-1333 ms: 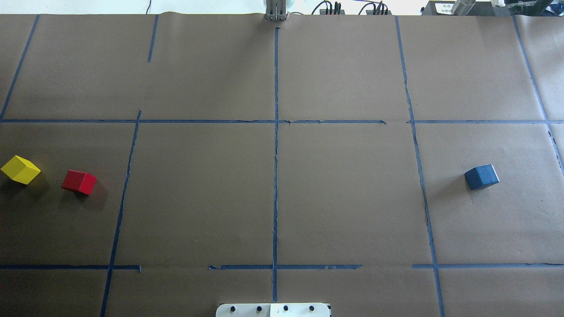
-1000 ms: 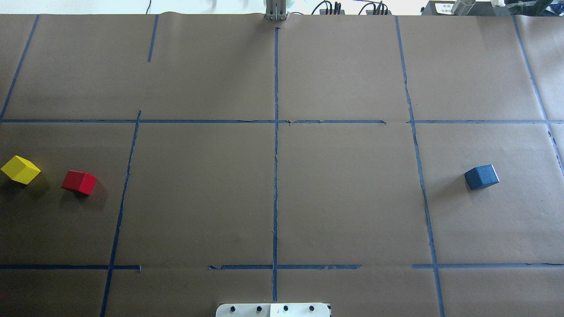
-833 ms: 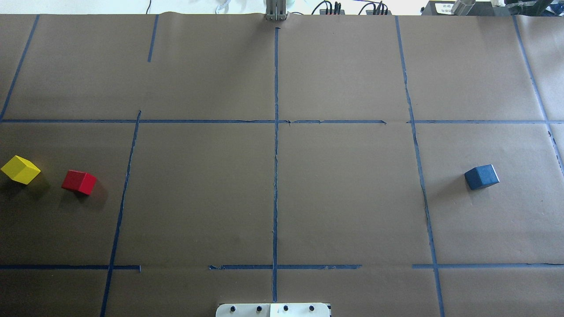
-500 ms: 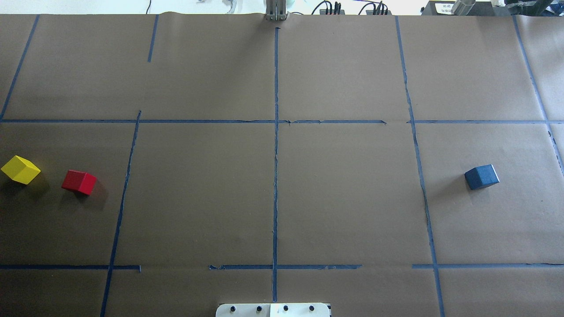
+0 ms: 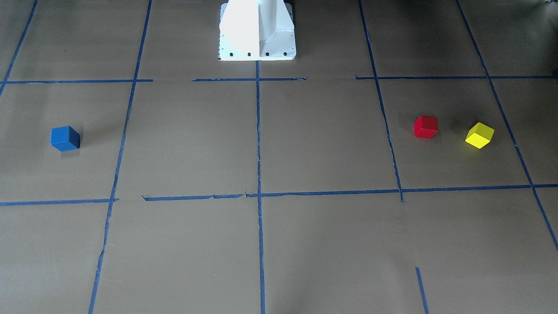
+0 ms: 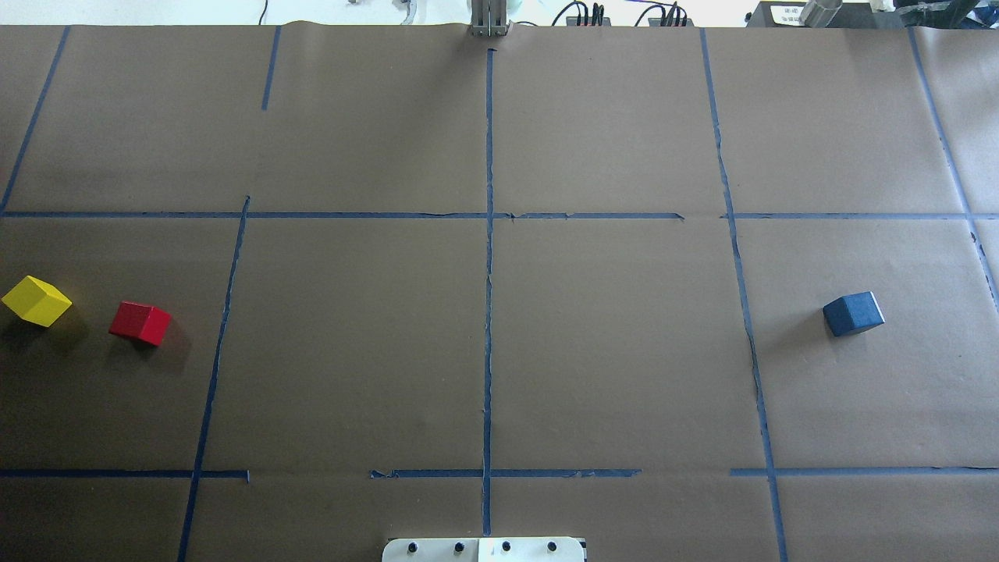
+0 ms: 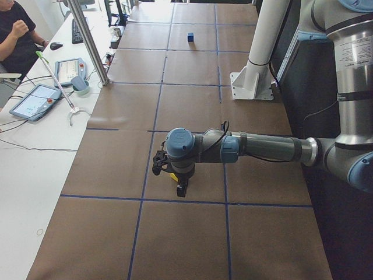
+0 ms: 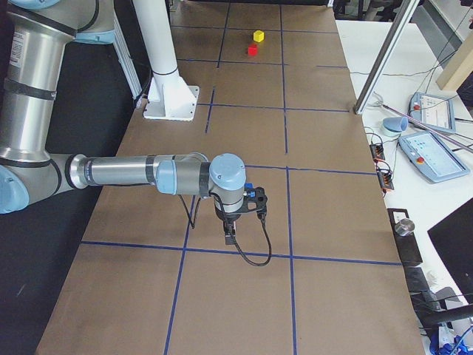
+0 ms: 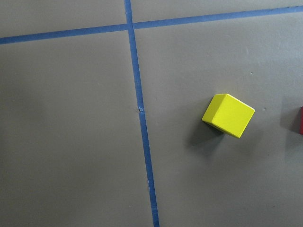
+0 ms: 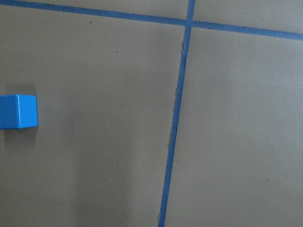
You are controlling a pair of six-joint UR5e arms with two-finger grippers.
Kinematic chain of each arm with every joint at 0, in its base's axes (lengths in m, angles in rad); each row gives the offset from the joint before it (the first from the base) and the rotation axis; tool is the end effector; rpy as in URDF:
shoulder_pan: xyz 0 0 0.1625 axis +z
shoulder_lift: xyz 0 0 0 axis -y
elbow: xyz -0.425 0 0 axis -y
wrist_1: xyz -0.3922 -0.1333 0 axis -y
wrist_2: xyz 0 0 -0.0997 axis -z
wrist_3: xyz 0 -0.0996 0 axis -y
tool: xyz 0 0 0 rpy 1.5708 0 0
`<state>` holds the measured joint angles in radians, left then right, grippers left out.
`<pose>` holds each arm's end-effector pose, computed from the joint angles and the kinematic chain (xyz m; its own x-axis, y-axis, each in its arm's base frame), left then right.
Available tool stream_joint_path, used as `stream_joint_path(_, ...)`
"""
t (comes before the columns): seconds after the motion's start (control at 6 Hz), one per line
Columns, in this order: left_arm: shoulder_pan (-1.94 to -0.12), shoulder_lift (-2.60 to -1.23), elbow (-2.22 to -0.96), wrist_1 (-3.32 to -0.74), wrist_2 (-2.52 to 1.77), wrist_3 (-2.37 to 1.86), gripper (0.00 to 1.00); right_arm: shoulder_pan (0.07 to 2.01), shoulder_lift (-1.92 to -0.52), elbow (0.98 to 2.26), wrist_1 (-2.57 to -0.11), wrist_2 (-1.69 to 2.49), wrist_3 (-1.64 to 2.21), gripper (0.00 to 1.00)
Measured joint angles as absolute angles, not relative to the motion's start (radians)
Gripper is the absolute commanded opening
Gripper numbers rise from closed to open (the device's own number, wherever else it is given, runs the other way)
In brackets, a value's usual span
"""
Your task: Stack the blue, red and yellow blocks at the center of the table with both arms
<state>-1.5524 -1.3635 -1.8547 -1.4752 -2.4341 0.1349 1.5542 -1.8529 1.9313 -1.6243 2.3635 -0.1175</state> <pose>-0.0502 -0.4030 0.6150 0.6417 0.1320 -0.7555 -0.1057 0.9909 0.0834 0.0561 -0.3751 0.6074 0.6947 -0.1464 0.7042 0.0987 0.9892 0.1082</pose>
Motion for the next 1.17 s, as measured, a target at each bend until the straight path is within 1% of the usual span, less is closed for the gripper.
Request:
stream_joint_path(0.17,-1.552,-1.363,-1.854,-1.474,-2.437,0.131,1.00,1.519,-1.851,1.931,-1.570,2.362,-0.114,1.00)
stream_joint_path(0.5,-1.552,-1.362,-1.852,-1.473,-2.441,0.129,1.00,1.389,-1.824,1.930,-1.501,2.358,-0.060,1.00)
stream_joint_path(0.83,-1.552,-1.362,-1.855,-1.474,-2.443,0.129,1.00,1.235,-1.754,1.926,-1.427,2.338,0.127,1.00)
stream_joint_path(1.17,-1.552,-1.362,-1.856,-1.475,-2.444,0.129,1.00,1.068,-1.717,1.924,-1.301,2.290,0.365,1.00)
